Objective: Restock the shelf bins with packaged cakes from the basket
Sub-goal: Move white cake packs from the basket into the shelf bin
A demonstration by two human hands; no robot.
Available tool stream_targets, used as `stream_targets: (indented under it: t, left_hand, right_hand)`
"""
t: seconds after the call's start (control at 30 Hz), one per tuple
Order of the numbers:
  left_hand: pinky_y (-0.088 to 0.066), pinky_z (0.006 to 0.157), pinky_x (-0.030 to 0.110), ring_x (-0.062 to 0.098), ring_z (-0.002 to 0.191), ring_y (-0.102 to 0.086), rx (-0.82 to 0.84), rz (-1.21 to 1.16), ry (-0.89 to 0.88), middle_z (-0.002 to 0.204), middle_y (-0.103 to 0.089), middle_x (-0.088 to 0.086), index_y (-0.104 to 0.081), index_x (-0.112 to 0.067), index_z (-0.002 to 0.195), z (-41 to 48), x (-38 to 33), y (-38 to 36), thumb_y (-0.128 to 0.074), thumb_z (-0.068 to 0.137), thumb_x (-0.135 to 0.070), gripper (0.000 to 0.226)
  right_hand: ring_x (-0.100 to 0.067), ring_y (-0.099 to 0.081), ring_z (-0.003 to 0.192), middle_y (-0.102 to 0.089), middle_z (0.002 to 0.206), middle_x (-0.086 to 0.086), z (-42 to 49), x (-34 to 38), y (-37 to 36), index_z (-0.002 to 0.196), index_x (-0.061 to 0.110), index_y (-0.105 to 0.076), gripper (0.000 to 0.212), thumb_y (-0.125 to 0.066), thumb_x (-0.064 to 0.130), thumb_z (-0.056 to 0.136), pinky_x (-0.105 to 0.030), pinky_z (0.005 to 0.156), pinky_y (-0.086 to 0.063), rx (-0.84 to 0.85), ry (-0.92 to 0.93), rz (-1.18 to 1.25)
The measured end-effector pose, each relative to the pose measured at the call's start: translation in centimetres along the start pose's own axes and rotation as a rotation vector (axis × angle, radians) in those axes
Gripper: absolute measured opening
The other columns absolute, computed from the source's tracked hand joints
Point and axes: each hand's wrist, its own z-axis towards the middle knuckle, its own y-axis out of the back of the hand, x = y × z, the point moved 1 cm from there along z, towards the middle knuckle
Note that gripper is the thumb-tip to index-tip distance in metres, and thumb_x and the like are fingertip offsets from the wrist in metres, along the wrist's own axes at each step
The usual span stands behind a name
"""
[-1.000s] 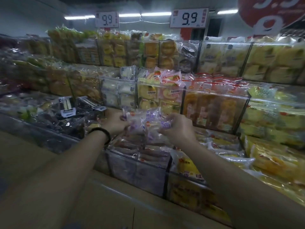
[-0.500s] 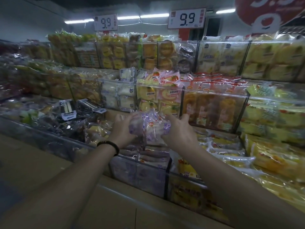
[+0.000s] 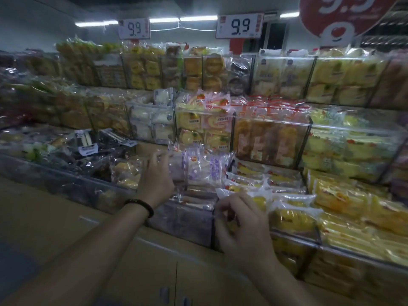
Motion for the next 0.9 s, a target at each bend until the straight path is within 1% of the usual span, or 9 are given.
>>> stream_targets:
  t: [0.07, 0.17, 0.27, 0.37, 0.43, 0.5, 0.6, 0.77, 0.9]
  left_hand:
    - [-0.050, 0.108, 0.053, 0.035, 0.131, -0.047, -0.050, -0.086, -0.082, 0.139, -0.046, 0.009, -0.053, -0.020, 0.135, -4.0, -1.9, 0.3, -0.063, 0.089, -0.003, 0.050]
    - [-0.051, 0.101, 0.038, 0.026, 0.119, -0.053, -0.082, -0.210, -0.278, 0.121, -0.052, 0.002, -0.059, -0.016, 0.119, -11.4, -4.8, 0.8, -0.069, 0.086, -0.004, 0.036]
    - [-0.049, 0.087, 0.028, 0.017, 0.100, -0.055, 0.016, -0.297, -0.426, 0.111, -0.054, -0.001, -0.060, -0.015, 0.110, -18.8, -7.0, 0.4, -0.069, 0.083, -0.004, 0.030]
    - [-0.048, 0.074, 0.029, 0.005, 0.086, -0.050, 0.276, -0.346, -0.445, 0.104, -0.055, -0.007, -0.062, -0.019, 0.104, -25.2, -7.5, -2.2, -0.065, 0.082, -0.006, 0.026]
    - [-0.043, 0.072, 0.023, -0.001, 0.081, -0.046, 0.533, -0.344, -0.407, 0.101, -0.054, -0.012, -0.064, -0.023, 0.105, -28.6, -7.5, -4.3, -0.063, 0.089, -0.012, 0.019]
    - [-0.046, 0.081, 0.018, 0.003, 0.087, -0.052, 0.762, -0.301, -0.397, 0.101, -0.061, -0.011, -0.069, -0.023, 0.106, -30.7, -7.5, -6.8, -0.064, 0.097, -0.020, 0.010]
    - [-0.055, 0.087, 0.029, 0.013, 0.105, -0.068, 1.054, -0.169, -0.343, 0.114, -0.074, -0.007, -0.075, -0.027, 0.112, -32.9, -6.8, -11.0, -0.065, 0.102, -0.032, 0.015]
    - [-0.046, 0.079, 0.026, 0.022, 0.112, -0.068, 1.332, 0.020, -0.334, 0.120, -0.073, 0.000, -0.073, -0.021, 0.123, -34.9, -4.9, -16.5, -0.066, 0.102, -0.036, 0.026]
    - [-0.043, 0.080, 0.026, 0.020, 0.109, -0.063, 1.450, 0.056, -0.325, 0.124, -0.070, -0.001, -0.070, -0.025, 0.130, -34.0, -4.4, -17.3, -0.062, 0.103, -0.049, 0.036]
  right_hand:
    - [-0.005, -0.055, 0.075, -0.056, 0.087, 0.014, -4.0, 0.6, -0.6, 0.088, 0.023, -0.063, 0.020, -0.072, 0.007, 0.084, -0.020, 0.061, -0.044, 0.021, -0.066, 0.069]
    - [-0.010, -0.058, 0.069, -0.058, 0.078, 0.012, -9.7, 0.6, -1.4, 0.084, 0.028, -0.062, 0.023, -0.070, 0.007, 0.081, -0.028, 0.058, -0.047, 0.058, -0.234, 0.155]
    - [-0.009, -0.061, 0.065, -0.063, 0.072, 0.009, -15.4, 0.0, -1.8, 0.078, 0.030, -0.063, 0.025, -0.074, 0.009, 0.085, -0.023, 0.058, -0.047, 0.127, -0.484, 0.215]
    - [-0.001, -0.062, 0.066, -0.068, 0.073, 0.015, -22.1, -0.9, -2.2, 0.072, 0.035, -0.062, 0.032, -0.077, 0.009, 0.084, -0.015, 0.062, -0.045, 0.209, -0.735, 0.221]
    - [0.004, -0.064, 0.071, -0.070, 0.076, 0.023, -26.9, -1.9, -2.5, 0.074, 0.032, -0.066, 0.025, -0.078, 0.012, 0.083, -0.012, 0.066, -0.046, 0.287, -0.882, 0.189]
    - [0.002, -0.066, 0.069, -0.072, 0.072, 0.020, -31.7, -3.2, -2.7, 0.077, 0.030, -0.071, 0.016, -0.077, 0.016, 0.082, -0.019, 0.068, -0.049, 0.371, -1.046, 0.168]
    - [-0.011, -0.070, 0.071, -0.073, 0.070, 0.009, -38.4, -5.4, -3.6, 0.080, 0.027, -0.073, 0.008, -0.077, 0.021, 0.083, -0.028, 0.073, -0.055, 0.543, -1.275, 0.109]
    - [-0.013, -0.067, 0.071, -0.073, 0.077, 0.003, -46.6, -9.0, -6.0, 0.085, 0.016, -0.076, 0.009, -0.079, 0.025, 0.086, -0.030, 0.073, -0.056, 0.851, -1.445, 0.034]
    - [-0.019, -0.064, 0.089, -0.072, 0.105, -0.012, -49.2, -10.8, -8.9, 0.117, 0.007, -0.075, 0.034, -0.080, 0.027, 0.090, -0.025, 0.072, -0.049, 1.110, -1.501, 0.039]
